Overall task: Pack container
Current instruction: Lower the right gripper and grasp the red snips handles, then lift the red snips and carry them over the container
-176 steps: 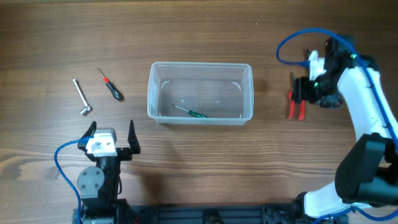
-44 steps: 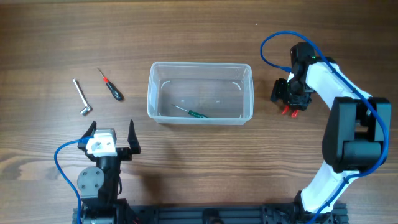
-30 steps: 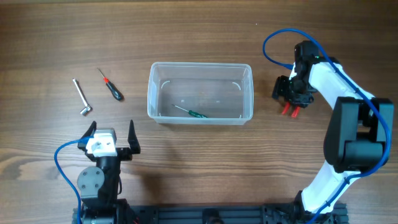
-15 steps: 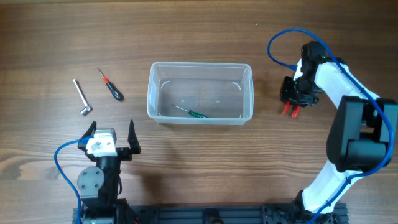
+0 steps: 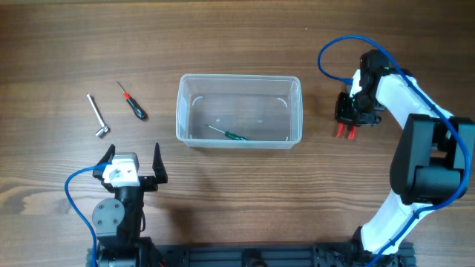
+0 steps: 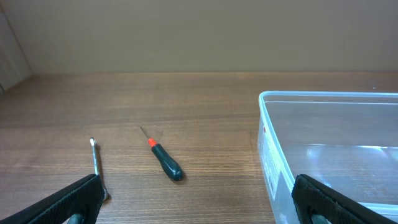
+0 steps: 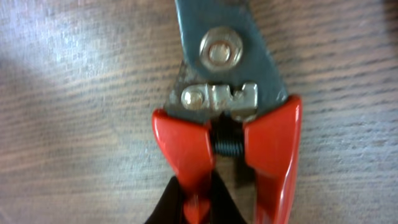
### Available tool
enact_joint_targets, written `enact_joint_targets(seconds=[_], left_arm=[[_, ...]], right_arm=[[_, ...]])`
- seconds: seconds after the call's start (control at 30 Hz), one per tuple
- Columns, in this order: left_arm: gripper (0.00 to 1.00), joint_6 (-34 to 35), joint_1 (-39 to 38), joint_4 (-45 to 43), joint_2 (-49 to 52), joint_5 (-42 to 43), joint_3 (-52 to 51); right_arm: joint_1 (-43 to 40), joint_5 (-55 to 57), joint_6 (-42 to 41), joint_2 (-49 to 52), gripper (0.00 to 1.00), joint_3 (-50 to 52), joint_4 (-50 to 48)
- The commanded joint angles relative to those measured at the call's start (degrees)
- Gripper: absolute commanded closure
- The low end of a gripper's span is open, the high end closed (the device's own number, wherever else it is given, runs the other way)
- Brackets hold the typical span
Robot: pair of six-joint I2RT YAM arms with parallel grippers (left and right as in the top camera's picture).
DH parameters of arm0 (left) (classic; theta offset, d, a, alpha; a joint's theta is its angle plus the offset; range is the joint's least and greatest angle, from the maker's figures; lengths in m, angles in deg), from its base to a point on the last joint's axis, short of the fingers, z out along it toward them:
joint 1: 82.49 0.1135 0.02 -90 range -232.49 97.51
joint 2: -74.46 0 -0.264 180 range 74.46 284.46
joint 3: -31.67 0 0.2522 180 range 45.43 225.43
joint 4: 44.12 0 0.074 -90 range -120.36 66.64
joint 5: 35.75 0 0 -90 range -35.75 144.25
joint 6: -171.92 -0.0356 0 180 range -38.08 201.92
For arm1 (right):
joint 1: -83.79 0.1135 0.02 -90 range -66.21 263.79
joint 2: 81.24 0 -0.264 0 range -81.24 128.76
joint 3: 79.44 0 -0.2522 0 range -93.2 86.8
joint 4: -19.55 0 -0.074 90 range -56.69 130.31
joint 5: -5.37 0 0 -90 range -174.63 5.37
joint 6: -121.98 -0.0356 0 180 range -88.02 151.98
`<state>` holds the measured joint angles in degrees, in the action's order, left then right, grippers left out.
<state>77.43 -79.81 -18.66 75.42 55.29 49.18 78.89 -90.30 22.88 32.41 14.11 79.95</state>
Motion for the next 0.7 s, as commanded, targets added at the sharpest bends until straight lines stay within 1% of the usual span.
enact_joint_targets(seconds=[0.0, 0.1, 0.17, 0.4, 0.6, 0.67], left_arm=[[0.0, -1.3, -0.3, -0.1, -0.1, 0.9, -0.2], [0.0, -1.3, -0.3, -0.1, -0.1, 0.9, -0.2], [0.0, -1.3, -0.3, -0.1, -0.1, 0.9, -0.2], [0.0, -1.3, -0.3, -0.1, -0.1, 0.9, -0.2], [0.0, -1.3, -0.3, -0.1, -0.1, 0.9, -0.2], [0.0, -1.3, -0.3, -0.1, -0.1, 0.9, -0.2]], right_arm=[[0.3, -0.1, 0.2, 3.1, 0.96, 0.9, 0.3], [0.3, -0.1, 0.3, 3.0, 0.96, 0.6, 0.6], [0.3, -0.3, 2.0, 2.7, 0.96, -0.5, 1.3], [0.3, -0.2, 3.7, -2.9, 0.96, -8.5, 4.0], [0.4, -0.4, 8.8, -9.7, 0.96, -17.0, 6.0], [0.7, -0.9, 12.0, -11.9, 0.96, -19.9, 6.8]])
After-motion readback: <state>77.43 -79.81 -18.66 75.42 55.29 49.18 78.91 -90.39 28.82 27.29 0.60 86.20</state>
